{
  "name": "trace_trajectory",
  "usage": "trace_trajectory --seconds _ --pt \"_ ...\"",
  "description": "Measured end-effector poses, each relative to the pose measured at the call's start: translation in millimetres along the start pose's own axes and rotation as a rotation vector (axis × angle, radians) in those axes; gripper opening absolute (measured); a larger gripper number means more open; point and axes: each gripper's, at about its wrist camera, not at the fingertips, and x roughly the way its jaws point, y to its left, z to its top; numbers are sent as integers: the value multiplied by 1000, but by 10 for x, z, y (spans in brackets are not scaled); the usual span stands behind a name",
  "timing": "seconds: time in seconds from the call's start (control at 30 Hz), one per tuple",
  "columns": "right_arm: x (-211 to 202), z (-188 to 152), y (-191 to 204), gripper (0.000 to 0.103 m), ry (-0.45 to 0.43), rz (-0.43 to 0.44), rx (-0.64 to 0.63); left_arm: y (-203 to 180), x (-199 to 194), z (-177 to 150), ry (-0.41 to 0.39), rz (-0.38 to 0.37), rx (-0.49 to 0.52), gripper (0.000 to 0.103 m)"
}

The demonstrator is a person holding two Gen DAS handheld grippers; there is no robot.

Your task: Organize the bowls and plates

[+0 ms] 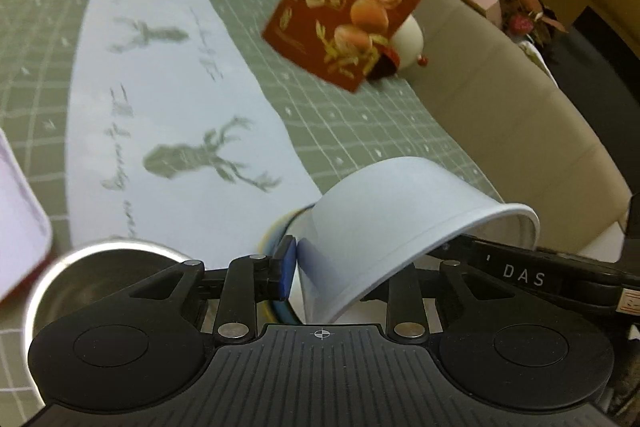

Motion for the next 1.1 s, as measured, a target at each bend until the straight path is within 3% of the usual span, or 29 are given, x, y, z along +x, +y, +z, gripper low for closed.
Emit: trace_trajectory --seconds 0.23,0.5,0.83,1.1 --pt "208 -91 -194 40 60 -27 49 14 275 -40 72 19 7 26" --pt "358 -177 -373 40 80 -64 110 166 234 13 49 44 -35 26" --pt "383 -331 -424 40 108 -66 125 111 375 -54 108 87 2 25" --pt "432 -397 -525 40 115 -103 150 75 398 -71 104 123 35 26"
